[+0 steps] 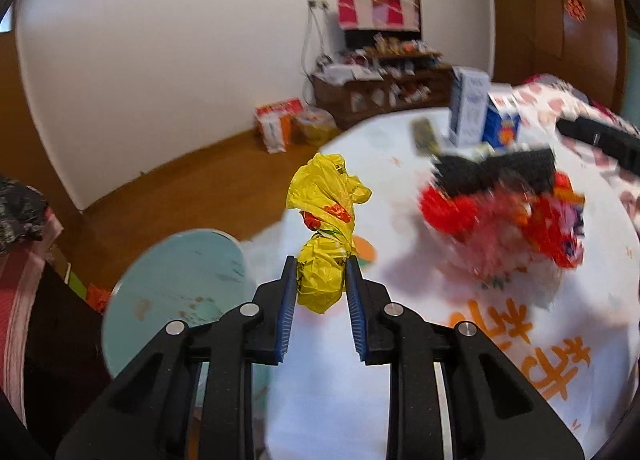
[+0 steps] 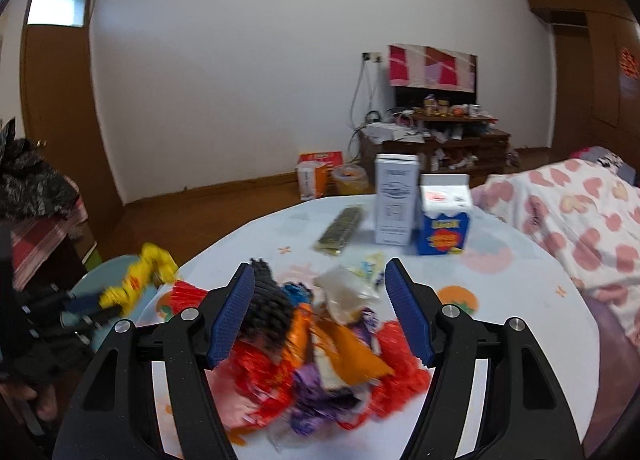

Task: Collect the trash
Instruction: 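Grasp the yellow plastic wrapper with the left tool while the right tool grasps the black spiky item, then carry the yellow wrapper and black item with both tools over the bucket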

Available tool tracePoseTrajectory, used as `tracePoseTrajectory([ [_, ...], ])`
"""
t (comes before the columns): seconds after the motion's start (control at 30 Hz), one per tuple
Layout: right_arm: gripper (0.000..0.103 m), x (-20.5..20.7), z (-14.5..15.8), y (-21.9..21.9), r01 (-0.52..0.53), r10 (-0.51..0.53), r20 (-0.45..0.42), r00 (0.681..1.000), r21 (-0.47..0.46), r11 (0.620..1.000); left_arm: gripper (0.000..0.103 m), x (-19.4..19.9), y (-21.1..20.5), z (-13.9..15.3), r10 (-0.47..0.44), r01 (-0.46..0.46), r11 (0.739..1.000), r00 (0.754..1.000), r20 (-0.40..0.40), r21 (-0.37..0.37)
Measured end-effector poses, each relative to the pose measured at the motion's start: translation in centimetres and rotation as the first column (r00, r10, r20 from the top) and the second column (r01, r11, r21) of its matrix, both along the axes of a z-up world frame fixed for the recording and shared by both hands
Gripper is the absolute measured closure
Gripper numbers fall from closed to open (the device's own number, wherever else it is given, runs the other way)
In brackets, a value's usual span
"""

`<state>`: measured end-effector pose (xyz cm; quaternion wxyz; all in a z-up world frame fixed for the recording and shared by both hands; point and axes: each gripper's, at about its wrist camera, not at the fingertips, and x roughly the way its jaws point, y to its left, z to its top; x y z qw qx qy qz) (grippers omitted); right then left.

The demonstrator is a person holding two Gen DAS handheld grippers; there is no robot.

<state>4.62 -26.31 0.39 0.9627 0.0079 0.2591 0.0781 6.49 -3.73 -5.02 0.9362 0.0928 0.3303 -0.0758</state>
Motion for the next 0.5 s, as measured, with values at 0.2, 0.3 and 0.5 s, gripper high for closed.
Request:
tracePoseTrajectory([
  [0.2, 0.047, 2.3, -1.4, 1.9, -0.049, 0.045, -0.095, 0.994, -0.035, 0.998, 0.079, 1.2, 0.5, 1.8, 0.039, -0.037, 0.999, 0.998, 0.046, -0.032],
  [0.3, 0.057, 2.6, -2.1, 2.6, -0.078, 0.071, -0.134, 0.988, -0.050, 0.996, 0.079, 1.7, 0.1, 1.7, 0.033, -0.031, 0.998, 0.999, 0.036, -0.047],
  [0.5, 0.081, 2.7, -3.2, 3.7, -0.145, 0.129, -0.199, 0.971, -0.069, 0.987, 0.079, 1.4, 0.2, 1.9, 0.030, -0.028, 0.998, 0.999, 0.036, -0.056],
])
